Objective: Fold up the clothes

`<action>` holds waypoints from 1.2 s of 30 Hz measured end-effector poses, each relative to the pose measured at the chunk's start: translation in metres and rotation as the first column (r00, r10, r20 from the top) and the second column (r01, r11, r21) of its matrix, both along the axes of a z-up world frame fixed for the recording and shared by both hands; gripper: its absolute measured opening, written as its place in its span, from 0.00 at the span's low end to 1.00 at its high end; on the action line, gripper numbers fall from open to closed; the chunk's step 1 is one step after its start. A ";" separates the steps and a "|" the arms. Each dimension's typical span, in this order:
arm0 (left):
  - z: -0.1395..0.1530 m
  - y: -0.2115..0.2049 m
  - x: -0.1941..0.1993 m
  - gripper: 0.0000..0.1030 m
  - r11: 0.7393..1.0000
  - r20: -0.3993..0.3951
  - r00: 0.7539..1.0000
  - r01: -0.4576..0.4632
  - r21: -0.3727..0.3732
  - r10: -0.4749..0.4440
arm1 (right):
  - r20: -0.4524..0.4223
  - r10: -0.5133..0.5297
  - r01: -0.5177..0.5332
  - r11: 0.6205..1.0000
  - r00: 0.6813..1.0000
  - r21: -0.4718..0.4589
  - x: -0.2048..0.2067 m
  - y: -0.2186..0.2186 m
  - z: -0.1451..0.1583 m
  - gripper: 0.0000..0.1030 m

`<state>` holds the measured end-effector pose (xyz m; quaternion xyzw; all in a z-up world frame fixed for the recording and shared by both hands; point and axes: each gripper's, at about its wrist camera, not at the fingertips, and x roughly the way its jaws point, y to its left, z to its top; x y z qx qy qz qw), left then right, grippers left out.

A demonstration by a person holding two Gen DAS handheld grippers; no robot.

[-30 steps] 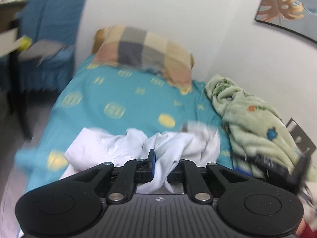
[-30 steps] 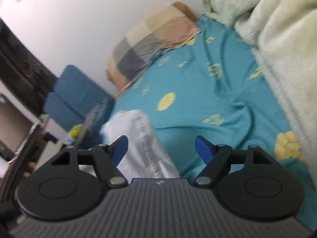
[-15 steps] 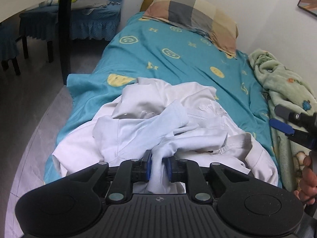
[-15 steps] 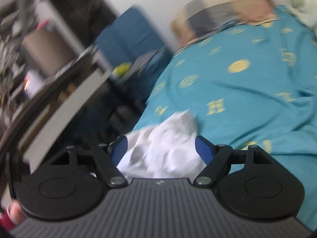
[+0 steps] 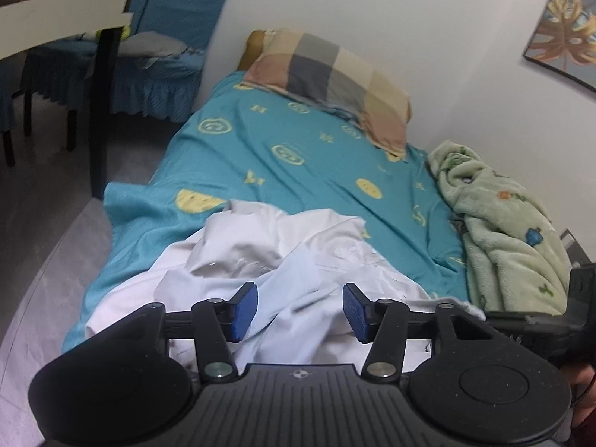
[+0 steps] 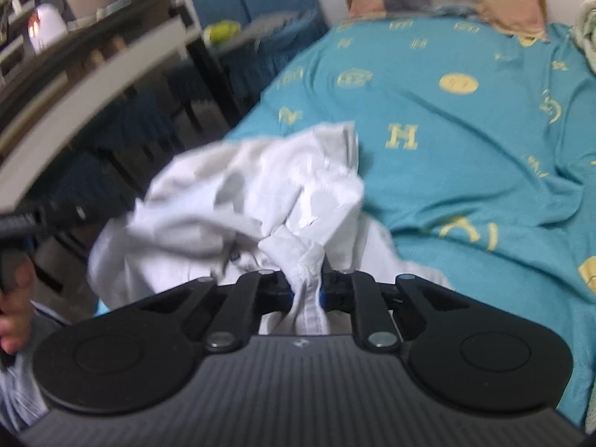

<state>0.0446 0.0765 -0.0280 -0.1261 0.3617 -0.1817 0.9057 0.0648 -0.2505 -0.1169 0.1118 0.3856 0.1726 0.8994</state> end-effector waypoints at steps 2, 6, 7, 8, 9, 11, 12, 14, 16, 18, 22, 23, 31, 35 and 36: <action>0.002 -0.008 -0.001 0.55 0.999 0.025 0.999 0.037 0.001 -0.037 | 0.050 -0.035 0.033 0.999 0.998 0.041 -0.007 -0.010 0.012 0.13; 0.002 -0.030 -0.004 0.57 0.993 0.069 0.991 0.112 0.036 -0.115 | 0.132 -0.106 0.095 0.992 0.986 0.087 -0.017 -0.027 0.030 0.13; 0.001 -0.036 -0.003 0.58 0.990 0.075 0.987 0.136 0.046 -0.139 | 0.151 -0.122 0.109 0.990 0.981 0.089 -0.020 -0.031 0.034 0.13; 0.000 -0.043 -0.003 0.59 0.986 0.079 0.983 0.160 0.055 -0.164 | 0.170 -0.138 0.123 0.988 0.976 0.092 -0.023 -0.034 0.037 0.13; -0.002 -0.050 -0.002 0.59 0.980 0.079 0.978 0.189 0.066 -0.194 | 0.181 -0.150 0.135 0.986 0.972 0.096 -0.025 -0.036 0.039 0.13; -0.009 -0.067 0.000 0.62 0.966 0.068 0.967 0.240 0.093 -0.247 | 0.197 -0.172 0.151 0.981 0.965 0.120 -0.026 -0.041 0.041 0.13; -0.013 -0.076 0.001 0.63 0.959 0.059 0.961 0.264 0.107 -0.271 | 0.218 -0.174 0.150 0.981 0.960 0.122 -0.027 -0.041 0.043 0.13; -0.024 -0.093 0.005 0.63 0.942 0.029 0.951 0.299 0.156 -0.306 | 0.261 -0.177 0.148 0.981 0.949 0.125 -0.029 -0.040 0.046 0.13; -0.037 -0.108 0.010 0.61 0.920 -0.006 0.943 0.327 0.217 -0.333 | 0.293 -0.178 0.147 0.981 0.939 0.126 -0.032 -0.039 0.049 0.13; -0.051 -0.111 0.015 0.38 0.910 -0.037 0.943 0.328 0.255 -0.330 | 0.280 -0.196 0.165 0.978 0.940 0.129 -0.029 -0.042 0.047 0.13; -0.048 -0.087 0.021 0.07 0.954 -0.023 0.967 0.256 0.159 -0.256 | 0.250 -0.240 0.212 0.968 0.938 0.132 -0.025 -0.049 0.042 0.13; -0.041 -0.074 0.022 0.07 0.972 0.003 0.978 0.207 0.112 -0.208 | 0.241 -0.257 0.230 0.964 0.936 0.135 -0.024 -0.052 0.041 0.13; -0.025 0.047 0.036 0.07 0.928 -0.072 0.928 -0.369 -0.055 0.365 | 0.206 -0.287 0.257 0.953 0.935 0.161 -0.025 -0.057 0.035 0.13; -0.043 0.073 0.052 0.15 0.886 -0.215 0.865 -0.463 0.005 0.453 | 0.226 -0.262 0.227 0.959 0.938 0.168 -0.026 -0.051 0.038 0.13; -0.042 0.073 0.052 0.20 0.891 -0.214 0.870 -0.454 0.000 0.444 | 0.230 -0.258 0.222 0.960 0.938 0.172 -0.027 -0.052 0.039 0.13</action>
